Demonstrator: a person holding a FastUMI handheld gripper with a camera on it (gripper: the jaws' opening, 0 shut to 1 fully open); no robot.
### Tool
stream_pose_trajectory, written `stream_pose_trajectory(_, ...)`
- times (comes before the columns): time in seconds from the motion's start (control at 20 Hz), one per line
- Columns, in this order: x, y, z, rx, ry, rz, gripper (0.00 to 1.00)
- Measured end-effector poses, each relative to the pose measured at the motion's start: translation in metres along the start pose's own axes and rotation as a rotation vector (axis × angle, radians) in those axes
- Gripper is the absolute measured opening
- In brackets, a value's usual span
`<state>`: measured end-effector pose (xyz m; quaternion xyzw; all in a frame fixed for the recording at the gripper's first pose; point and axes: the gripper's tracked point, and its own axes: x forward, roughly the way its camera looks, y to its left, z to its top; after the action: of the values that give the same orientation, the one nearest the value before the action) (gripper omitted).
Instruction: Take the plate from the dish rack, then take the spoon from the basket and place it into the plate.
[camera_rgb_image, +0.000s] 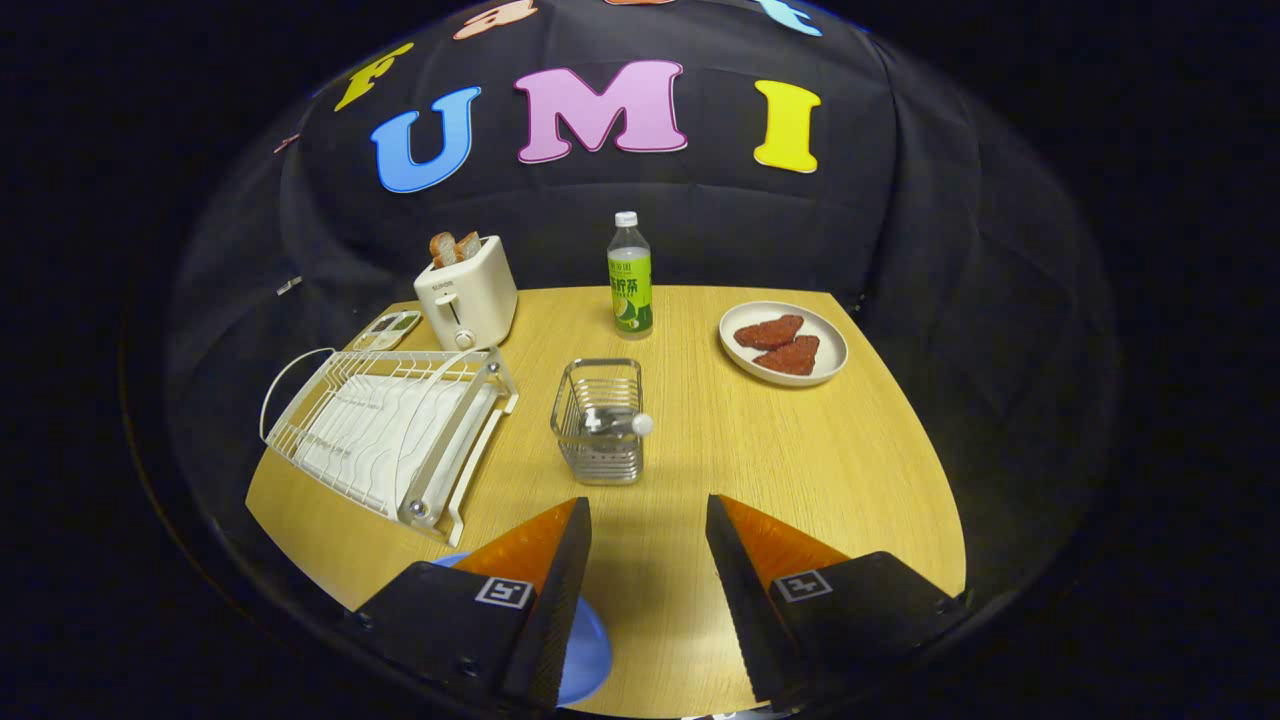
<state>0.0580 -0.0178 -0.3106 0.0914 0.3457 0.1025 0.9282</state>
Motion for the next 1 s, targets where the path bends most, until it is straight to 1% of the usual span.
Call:
stream_pose_trajectory(0.15,0.034,0.006,0.011,-0.009,0.031,0.038,0.72)
stream_pose_trajectory(0.25,0.052,0.01,0.009,-0.025,0.06,0.058,0.72)
stream_pose_trajectory(0.35,0.061,0.017,0.013,-0.029,0.062,0.081,0.68)
stream_pose_trajectory(0.5,0.071,0.018,0.023,-0.046,0.038,0.075,0.57)
stream_pose_trajectory(0.55,0.076,0.012,0.019,-0.055,0.058,0.053,0.47)
stream_pose_trajectory(0.6,0.075,0.014,0.015,-0.038,0.078,0.059,0.37)
stream_pose_trajectory(0.65,0.079,0.023,0.018,-0.011,0.081,0.095,0.27)
stream_pose_trajectory(0.7,0.075,0.025,0.02,0.006,0.086,0.102,0.17)
stream_pose_trajectory(0.8,0.068,0.014,0.029,0.001,0.059,0.05,0.11)
stream_pose_trajectory(0.9,0.05,0.018,0.043,0.035,0.013,0.063,0.11)
stream_pose_trajectory(1.0,0.024,0.019,0.057,0.031,-0.032,0.07,0.11)
